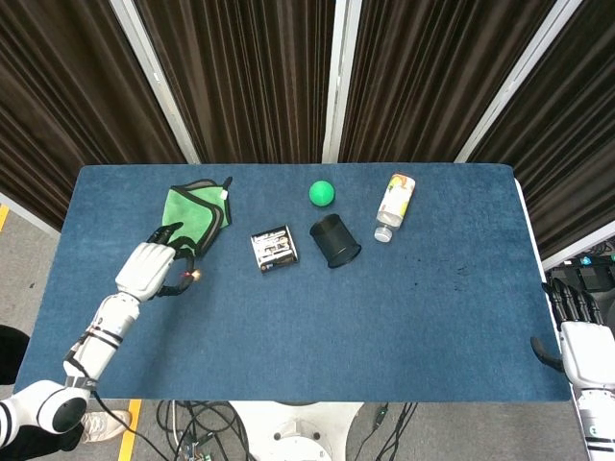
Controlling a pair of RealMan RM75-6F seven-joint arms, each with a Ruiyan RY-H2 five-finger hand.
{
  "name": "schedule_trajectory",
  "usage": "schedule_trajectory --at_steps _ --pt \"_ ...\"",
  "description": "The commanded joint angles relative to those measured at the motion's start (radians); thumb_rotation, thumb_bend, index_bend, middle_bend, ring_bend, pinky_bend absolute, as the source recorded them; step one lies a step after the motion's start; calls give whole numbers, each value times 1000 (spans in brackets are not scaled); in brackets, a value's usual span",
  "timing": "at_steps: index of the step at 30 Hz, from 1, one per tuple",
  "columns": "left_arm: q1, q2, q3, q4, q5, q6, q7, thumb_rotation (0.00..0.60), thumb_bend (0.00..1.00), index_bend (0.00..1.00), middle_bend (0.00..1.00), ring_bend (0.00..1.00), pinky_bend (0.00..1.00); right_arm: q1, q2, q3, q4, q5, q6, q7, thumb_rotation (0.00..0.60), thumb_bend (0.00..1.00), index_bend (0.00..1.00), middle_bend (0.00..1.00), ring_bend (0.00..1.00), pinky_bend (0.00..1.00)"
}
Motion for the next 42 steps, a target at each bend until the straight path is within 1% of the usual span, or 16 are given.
schedule_trajectory --at_steps 1,2,3,4,6,7,9,10,12,13,15,16,18,25,33,42 --pt "-8 52 -11 -69 -80 -110 -81 600 447 664 260 45 100 1 1 1 0 3 -2 -1 600 225 0 0 0 0" --pt "-11 20 16 29 -6 -14 106 600 456 664 256 45 97 1 2 2 0 5 -3 -2 600 225 0 0 0 0" --pt "-3 -16 22 69 7 45 189 600 453 668 263 45 94 1 2 2 -1 5 -2 -1 600 226 0 0 0 0" --pt "8 -41 14 54 -25 56 167 600 448 675 275 46 92 0 3 2 -1 6 -2 -1 600 227 0 0 0 0" --pt "17 -14 -28 -58 -130 -46 -66 600 461 674 268 46 93 1 3 2 -1 9 -6 -2 600 228 0 0 0 0" --pt "12 7 -22 -44 -108 -45 -39 600 471 673 260 46 90 2 2 2 -1 11 -9 -3 600 229 0 0 0 0" --pt "5 -23 27 63 23 77 215 600 485 681 261 46 85 4 1 2 -1 11 -12 -4 600 229 0 0 0 0" --pt "12 -40 28 47 12 78 190 600 483 689 273 46 86 4 -1 2 -1 10 -13 -4 600 230 0 0 0 0" --pt "19 -6 -5 -73 -97 -41 -66 600 502 691 269 46 87 5 -3 1 0 10 -15 -4 600 230 0 0 0 0" --pt "13 18 -7 -73 -99 -64 -81 600 512 689 261 46 86 5 -3 1 1 10 -15 -3 600 230 0 0 0 0" --pt "0 20 26 -9 -38 -35 51 600 529 693 245 46 85 5 -3 1 2 9 -14 -1 600 230 0 0 0 0" --pt "0 18 28 -30 -54 -55 19 600 529 695 246 46 87 5 -3 2 3 9 -12 0 600 230 0 0 0 0" --pt "-5 49 10 -89 -113 -144 -125 600 538 697 243 46 87 4 -2 3 5 12 -11 3 600 230 0 0 0 0" --pt "-3 12 46 -24 -50 -109 -83 600 548 696 242 46 82 3 -3 3 10 13 -12 10 600 231 0 0 0 0" --pt "22 -90 92 61 -43 -42 8 600 550 696 243 46 81 -1 7 9 0 9 6 8 600 233 0 0 0 0" --pt "44 -195 115 191 -8 14 47 600 551 695 243 46 80 1 12 9 -9 16 -2 0 600 233 0 0 0 0"
